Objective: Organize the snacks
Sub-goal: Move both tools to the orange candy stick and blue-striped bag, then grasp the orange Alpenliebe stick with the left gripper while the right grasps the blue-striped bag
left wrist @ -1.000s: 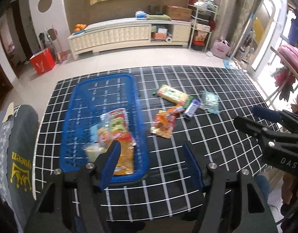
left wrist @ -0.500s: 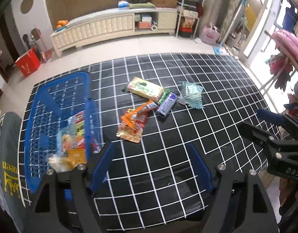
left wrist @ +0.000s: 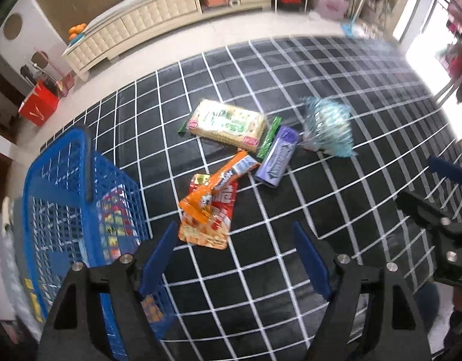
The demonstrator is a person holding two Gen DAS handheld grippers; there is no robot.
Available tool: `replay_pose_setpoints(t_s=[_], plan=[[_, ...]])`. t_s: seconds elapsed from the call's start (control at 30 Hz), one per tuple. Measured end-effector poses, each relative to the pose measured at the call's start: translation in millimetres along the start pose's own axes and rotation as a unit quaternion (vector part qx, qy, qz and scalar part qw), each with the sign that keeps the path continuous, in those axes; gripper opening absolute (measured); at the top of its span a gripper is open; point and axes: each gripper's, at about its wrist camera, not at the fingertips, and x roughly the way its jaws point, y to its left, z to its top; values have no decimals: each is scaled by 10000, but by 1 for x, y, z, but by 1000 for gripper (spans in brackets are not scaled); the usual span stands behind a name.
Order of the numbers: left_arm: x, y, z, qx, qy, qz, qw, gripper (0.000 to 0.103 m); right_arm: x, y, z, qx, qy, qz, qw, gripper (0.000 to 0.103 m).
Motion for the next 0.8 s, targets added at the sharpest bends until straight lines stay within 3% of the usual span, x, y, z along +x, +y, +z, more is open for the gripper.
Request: replay_pose_setpoints(t_s=[0.13,0.4,0.67,0.7,0.77,0.8], plan=[[24,-8,18,448,357,302,9979,77,17,-4,15,31,80,3,10000,91],[60,-7,51,676,889,209,9935,77,50,-9,36,143,252,24,9996,91],[91,-6,65,1421,1284,658,9793,76,61,-26,34,393,297,176,9986,91],[94,-7,65,1492,1310,722,9774,75,62,-27,34,409,304,185,9985,91],[105,-10,61,1759,1456,883,9696,57,65,-30,32,453,328,230,9982,91],[110,-10,59,1834,1537,898,9668,53,66,-31,31,467,336,282,9979,91]])
